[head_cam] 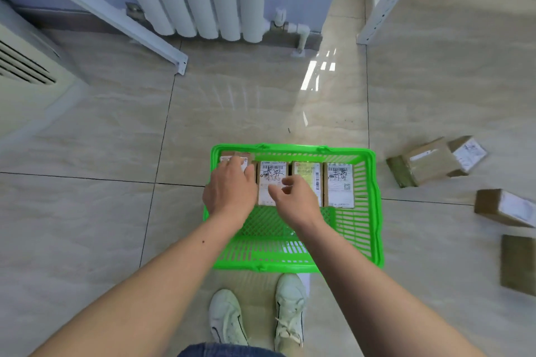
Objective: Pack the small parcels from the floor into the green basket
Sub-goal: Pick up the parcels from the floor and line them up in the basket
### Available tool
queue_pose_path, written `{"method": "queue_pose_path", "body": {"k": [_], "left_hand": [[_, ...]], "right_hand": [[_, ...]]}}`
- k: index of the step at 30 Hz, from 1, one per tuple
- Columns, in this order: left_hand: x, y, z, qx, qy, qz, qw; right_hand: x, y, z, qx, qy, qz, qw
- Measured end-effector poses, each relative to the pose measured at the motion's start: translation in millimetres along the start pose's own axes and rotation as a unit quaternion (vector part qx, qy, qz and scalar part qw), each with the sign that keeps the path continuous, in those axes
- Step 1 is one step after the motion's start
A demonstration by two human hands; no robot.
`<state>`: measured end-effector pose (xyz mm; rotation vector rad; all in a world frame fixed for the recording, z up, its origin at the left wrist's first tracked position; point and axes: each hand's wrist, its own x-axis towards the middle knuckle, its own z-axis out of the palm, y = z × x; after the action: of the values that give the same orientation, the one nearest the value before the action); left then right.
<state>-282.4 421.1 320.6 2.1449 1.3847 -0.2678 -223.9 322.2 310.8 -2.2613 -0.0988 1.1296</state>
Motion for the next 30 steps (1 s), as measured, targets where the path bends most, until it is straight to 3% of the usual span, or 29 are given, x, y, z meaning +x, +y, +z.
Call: {"method": "queue_pose_path", "body": {"k": [11,22,30], "left_hand": [[-123.5,153.1,-39.5,0.009,-0.057,0.112,0.992],[-233.9,298.8,39.5,0.016,-0.105,0.156,0.982],[-241.8,375.5,97.7,0.030,-0.128,0.149,0.980]], "right_hand": [[-116.5,17.7,-165.9,0.114,0.130,0.044,0.984],[-156.8,124.5,-332.1,0.143,0.165,0.082,0.972],[-119.8,173.7,-421.0,0.133,0.160,0.087,0.974]]}}
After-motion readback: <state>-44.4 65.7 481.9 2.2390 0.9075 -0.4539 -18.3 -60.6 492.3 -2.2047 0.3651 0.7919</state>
